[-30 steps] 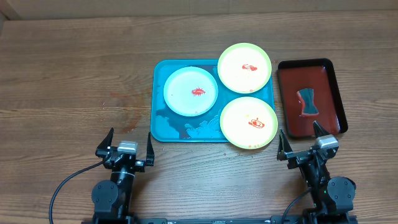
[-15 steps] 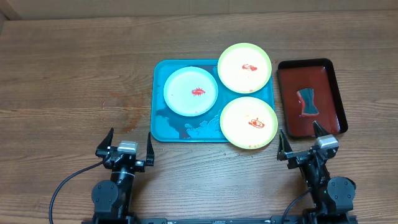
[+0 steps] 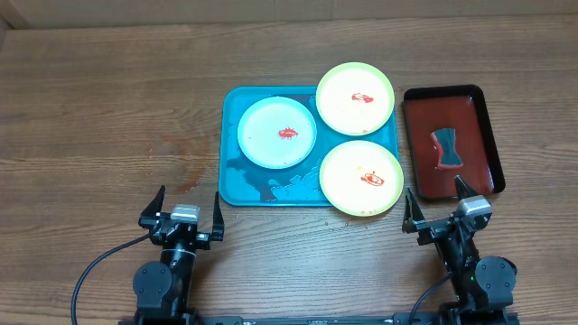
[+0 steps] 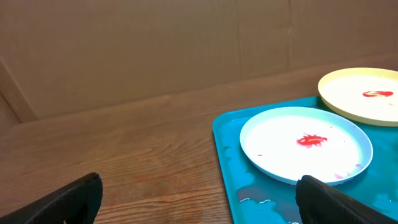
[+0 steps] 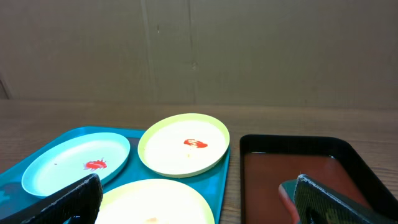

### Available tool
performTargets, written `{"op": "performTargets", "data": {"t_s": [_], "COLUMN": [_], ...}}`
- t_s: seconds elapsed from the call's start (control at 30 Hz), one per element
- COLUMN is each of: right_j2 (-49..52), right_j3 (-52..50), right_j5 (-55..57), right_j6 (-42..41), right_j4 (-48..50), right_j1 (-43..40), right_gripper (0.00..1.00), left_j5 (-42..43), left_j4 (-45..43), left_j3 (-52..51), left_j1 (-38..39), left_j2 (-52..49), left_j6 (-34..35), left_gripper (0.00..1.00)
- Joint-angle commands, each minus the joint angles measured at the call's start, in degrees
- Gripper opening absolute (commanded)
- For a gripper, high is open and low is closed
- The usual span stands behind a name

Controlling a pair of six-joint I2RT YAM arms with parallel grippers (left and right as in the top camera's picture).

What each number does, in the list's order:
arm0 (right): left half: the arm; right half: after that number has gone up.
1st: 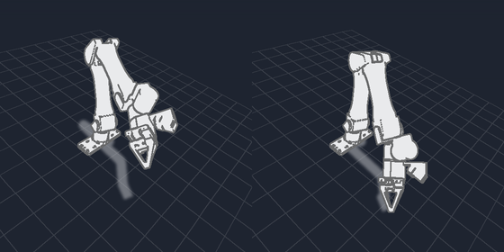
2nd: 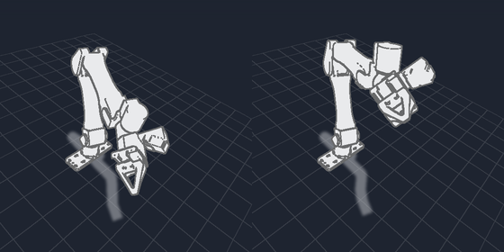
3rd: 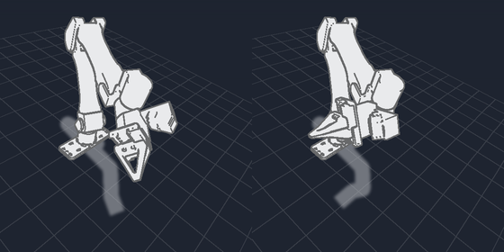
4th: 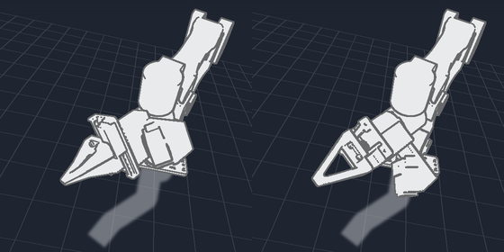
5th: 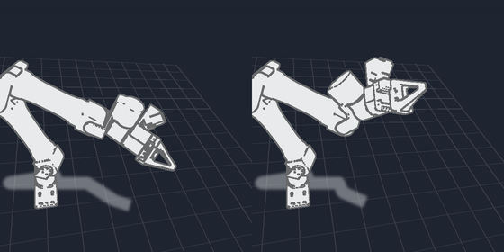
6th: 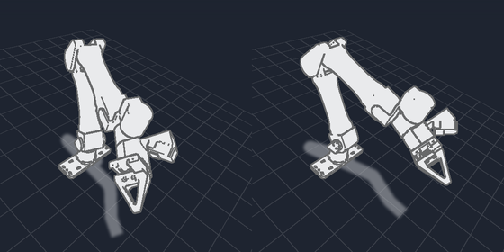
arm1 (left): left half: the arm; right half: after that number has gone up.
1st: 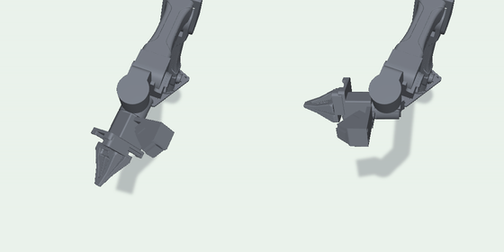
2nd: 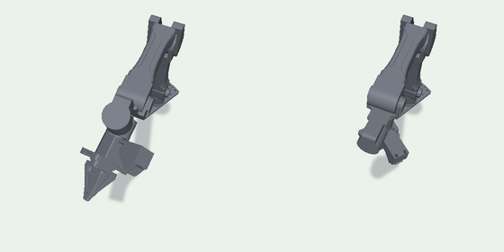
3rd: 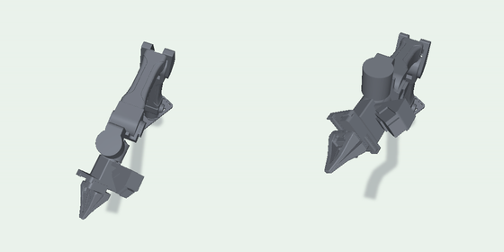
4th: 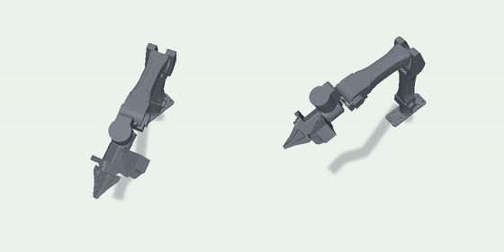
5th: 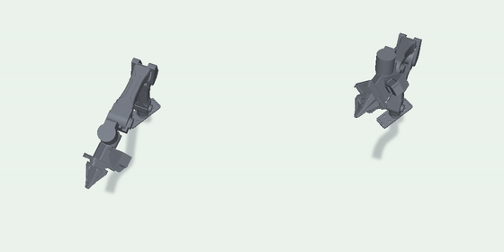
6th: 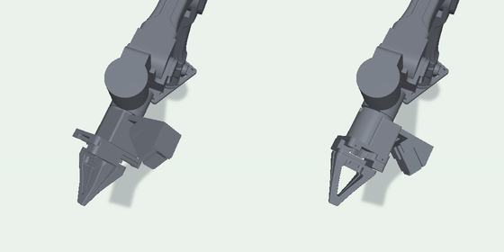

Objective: Clean dirty plates on tray and stack at the side

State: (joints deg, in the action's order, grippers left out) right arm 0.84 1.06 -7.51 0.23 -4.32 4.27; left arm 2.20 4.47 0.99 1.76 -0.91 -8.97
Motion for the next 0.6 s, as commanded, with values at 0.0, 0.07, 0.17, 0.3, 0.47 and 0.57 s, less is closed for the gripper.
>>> {"op": "performTargets", "data": {"t_s": [0.0,0.07,0.17,0.3,0.47,0.57], "right_j2": [-0.7,-0.7,-0.7,-0.7,-0.7,-0.7], "right_j3": [-0.6,-0.6,-0.6,-0.6,-0.6,-0.6], "right_j5": [-0.3,-0.3,-0.3,-0.3,-0.3,-0.3], "right_j6": [-0.1,-0.1,-0.1,-0.1,-0.1,-0.1], "right_j4": [0.3,0.3,0.3,0.3,0.3,0.3], "right_j1": [0.4,0.4,0.4,0.4,0.4,0.4], "right_gripper": [1.0,1.0,1.0,1.0,1.0,1.0], "left_j5": [0.6,0.6,0.7,0.6,0.6,0.8], "left_j4": [-0.2,-0.2,-0.3,-0.2,-0.3,-0.3], "left_j3": [-0.7,-0.7,-0.7,-0.7,-0.7,-0.7], "left_j1": [-0.2,-0.2,-0.2,-0.2,-0.2,-0.2], "left_j2": [0.7,0.7,0.7,0.7,0.7,0.7], "left_j6": [0.2,0.2,0.2,0.2,0.2,0.2], "left_gripper": [0.99,1.0,0.99,1.0,0.99,1.0]}}
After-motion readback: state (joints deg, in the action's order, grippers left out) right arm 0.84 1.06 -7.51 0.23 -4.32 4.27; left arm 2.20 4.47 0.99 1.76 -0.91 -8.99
